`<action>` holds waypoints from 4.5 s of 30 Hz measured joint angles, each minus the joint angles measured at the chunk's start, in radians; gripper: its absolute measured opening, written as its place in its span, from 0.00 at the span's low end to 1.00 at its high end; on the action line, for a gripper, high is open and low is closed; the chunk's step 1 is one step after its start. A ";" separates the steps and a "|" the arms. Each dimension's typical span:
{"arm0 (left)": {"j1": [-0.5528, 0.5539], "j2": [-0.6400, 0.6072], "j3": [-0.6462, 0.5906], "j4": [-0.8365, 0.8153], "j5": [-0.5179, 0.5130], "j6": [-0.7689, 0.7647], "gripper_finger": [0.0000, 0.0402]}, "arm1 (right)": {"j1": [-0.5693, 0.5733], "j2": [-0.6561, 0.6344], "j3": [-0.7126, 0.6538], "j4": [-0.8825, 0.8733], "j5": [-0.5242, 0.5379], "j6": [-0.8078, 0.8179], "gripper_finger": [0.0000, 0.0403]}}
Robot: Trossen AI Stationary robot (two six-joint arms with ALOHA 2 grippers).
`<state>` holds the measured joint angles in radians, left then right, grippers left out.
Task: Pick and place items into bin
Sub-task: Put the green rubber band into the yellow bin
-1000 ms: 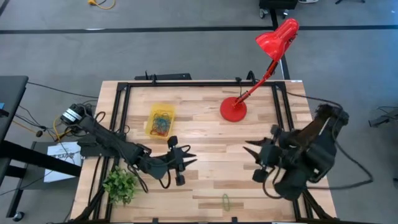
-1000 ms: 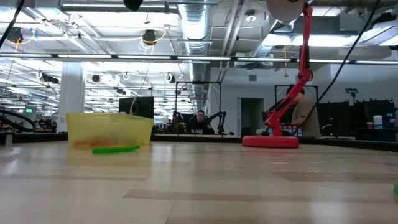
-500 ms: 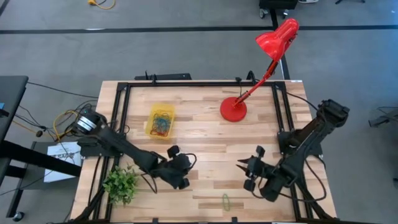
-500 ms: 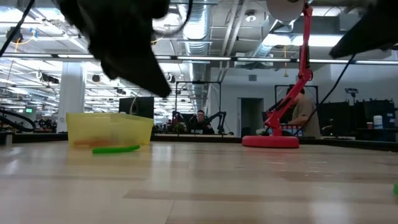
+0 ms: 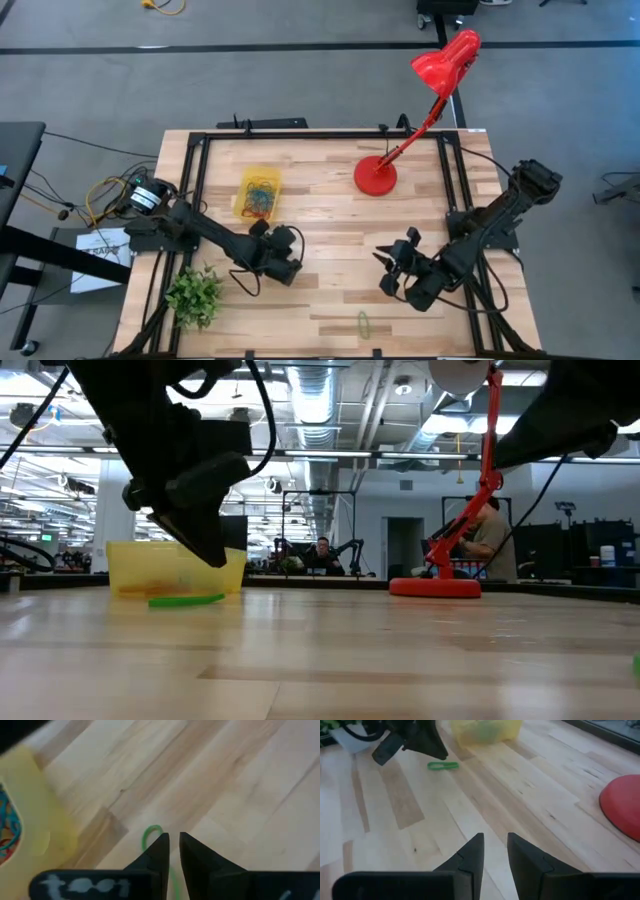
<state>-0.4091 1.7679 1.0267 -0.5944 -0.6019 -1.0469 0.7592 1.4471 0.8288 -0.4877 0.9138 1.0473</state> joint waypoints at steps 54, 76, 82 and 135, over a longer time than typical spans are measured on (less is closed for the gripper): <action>-0.029 0.004 -0.204 0.445 -0.126 0.084 0.00 | -0.167 0.000 0.000 0.085 -0.131 0.000 0.20; -0.015 0.002 -0.102 0.261 -0.074 0.111 0.12 | -0.167 0.000 0.000 0.085 -0.132 0.000 0.20; 0.017 0.001 -0.136 0.269 -0.071 0.062 0.23 | -0.167 0.000 0.000 0.085 -0.132 0.000 0.20; 0.042 -0.107 0.148 -0.876 -0.432 -0.458 0.00 | -0.167 0.000 -0.001 0.115 -0.131 0.000 0.20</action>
<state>-0.3671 1.6611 1.1747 -1.4705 -1.0340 -1.5045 0.5926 1.4471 0.8280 -0.3724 0.7830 1.0473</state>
